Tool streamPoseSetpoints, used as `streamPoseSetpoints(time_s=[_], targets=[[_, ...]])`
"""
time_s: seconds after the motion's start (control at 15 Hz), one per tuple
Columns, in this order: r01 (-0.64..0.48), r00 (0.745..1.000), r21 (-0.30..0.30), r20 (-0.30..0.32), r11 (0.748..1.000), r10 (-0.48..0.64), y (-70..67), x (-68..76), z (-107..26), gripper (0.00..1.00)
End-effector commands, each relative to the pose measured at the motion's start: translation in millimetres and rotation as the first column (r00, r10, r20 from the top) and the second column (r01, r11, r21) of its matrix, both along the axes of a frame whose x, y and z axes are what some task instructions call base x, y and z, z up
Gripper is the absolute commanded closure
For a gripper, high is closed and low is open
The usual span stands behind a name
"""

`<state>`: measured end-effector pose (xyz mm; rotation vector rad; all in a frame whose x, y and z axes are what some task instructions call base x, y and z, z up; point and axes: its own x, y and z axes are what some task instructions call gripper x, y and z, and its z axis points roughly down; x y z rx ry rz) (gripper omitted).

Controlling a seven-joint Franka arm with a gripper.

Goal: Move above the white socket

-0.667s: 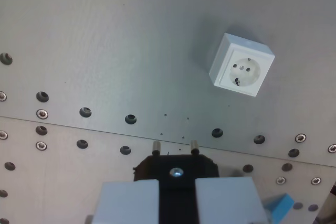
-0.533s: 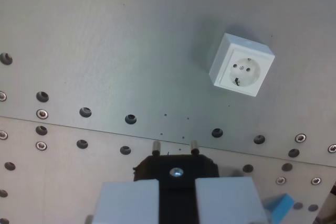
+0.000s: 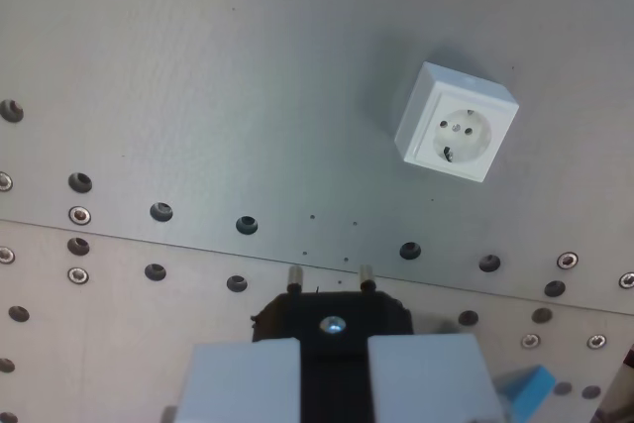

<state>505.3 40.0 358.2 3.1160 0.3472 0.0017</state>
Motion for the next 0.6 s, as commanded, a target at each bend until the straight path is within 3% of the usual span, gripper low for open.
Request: streamPoseSetpoints(time_s=[0.07,0.6], targets=[[0.015,1.000,-0.001,0.007,1.000,-0.015,-2.0,-0.8,-4.3,1.00],[0.054,0.997,-0.001,0.059,0.999,-0.054,-10.0,-3.6,-22.3,1.00]])
